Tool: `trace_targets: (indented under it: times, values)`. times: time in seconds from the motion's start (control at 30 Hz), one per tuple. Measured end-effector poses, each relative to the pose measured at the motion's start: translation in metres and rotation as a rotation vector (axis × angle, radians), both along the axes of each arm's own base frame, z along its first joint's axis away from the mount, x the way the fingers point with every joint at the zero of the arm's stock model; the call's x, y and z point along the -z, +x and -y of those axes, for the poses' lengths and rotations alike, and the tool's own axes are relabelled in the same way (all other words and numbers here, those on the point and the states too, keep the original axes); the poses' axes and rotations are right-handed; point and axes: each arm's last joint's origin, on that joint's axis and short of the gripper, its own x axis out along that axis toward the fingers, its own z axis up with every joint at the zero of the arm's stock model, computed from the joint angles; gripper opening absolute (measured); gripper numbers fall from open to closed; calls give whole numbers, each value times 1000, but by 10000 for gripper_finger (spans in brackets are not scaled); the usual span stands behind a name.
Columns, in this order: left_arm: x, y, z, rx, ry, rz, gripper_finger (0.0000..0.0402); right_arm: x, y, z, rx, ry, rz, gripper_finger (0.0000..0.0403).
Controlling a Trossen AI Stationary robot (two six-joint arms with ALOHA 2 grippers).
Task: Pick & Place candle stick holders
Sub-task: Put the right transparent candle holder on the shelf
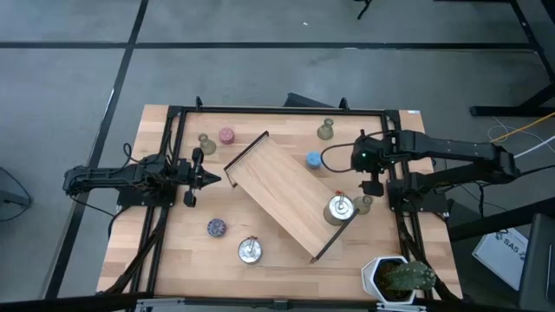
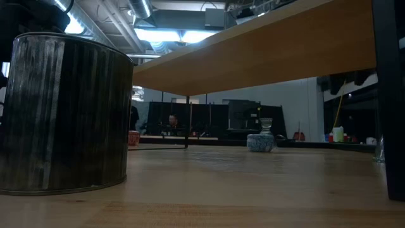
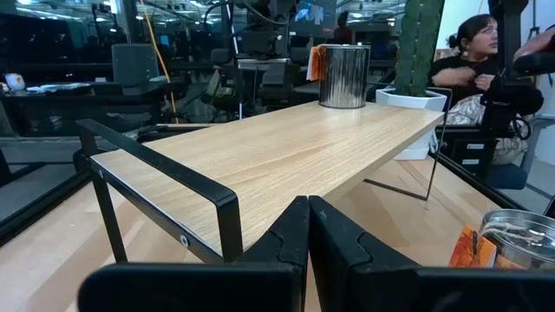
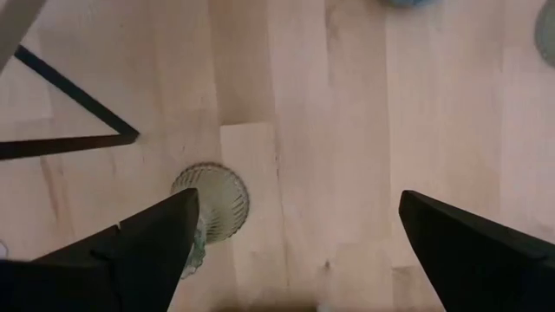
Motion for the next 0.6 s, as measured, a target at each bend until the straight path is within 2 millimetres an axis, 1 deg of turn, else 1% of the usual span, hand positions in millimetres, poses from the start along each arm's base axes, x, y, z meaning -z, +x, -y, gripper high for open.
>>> trace_targets:
  times: [0.33, 0.6]
  values:
    - [0, 0, 0, 0, 0, 0, 4, 9, -9, -8, -25, 8, -9, 399]
    - [0, 0, 0, 0, 0, 0, 4, 11, -9, -13, -63, 7, -15, 399]
